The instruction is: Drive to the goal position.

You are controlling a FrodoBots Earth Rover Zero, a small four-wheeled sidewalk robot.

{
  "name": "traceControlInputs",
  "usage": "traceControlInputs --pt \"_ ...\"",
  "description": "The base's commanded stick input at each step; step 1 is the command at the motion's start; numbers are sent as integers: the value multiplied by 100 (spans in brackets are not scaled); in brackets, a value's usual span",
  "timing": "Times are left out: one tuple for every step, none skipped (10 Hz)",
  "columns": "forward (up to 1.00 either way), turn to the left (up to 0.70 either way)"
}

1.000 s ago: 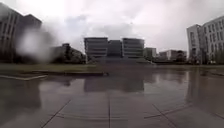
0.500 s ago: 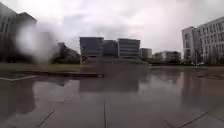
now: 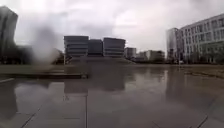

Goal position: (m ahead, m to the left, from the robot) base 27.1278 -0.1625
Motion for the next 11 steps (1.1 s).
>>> traceControlInputs --pt "70 0" --pt "70 0" --pt "70 0" --pt "70 0" --pt "70 -11" --pt "70 -33" --pt "70 -11" --pt "70 0" --pt "70 0" --pt "70 0" --pt "70 0"
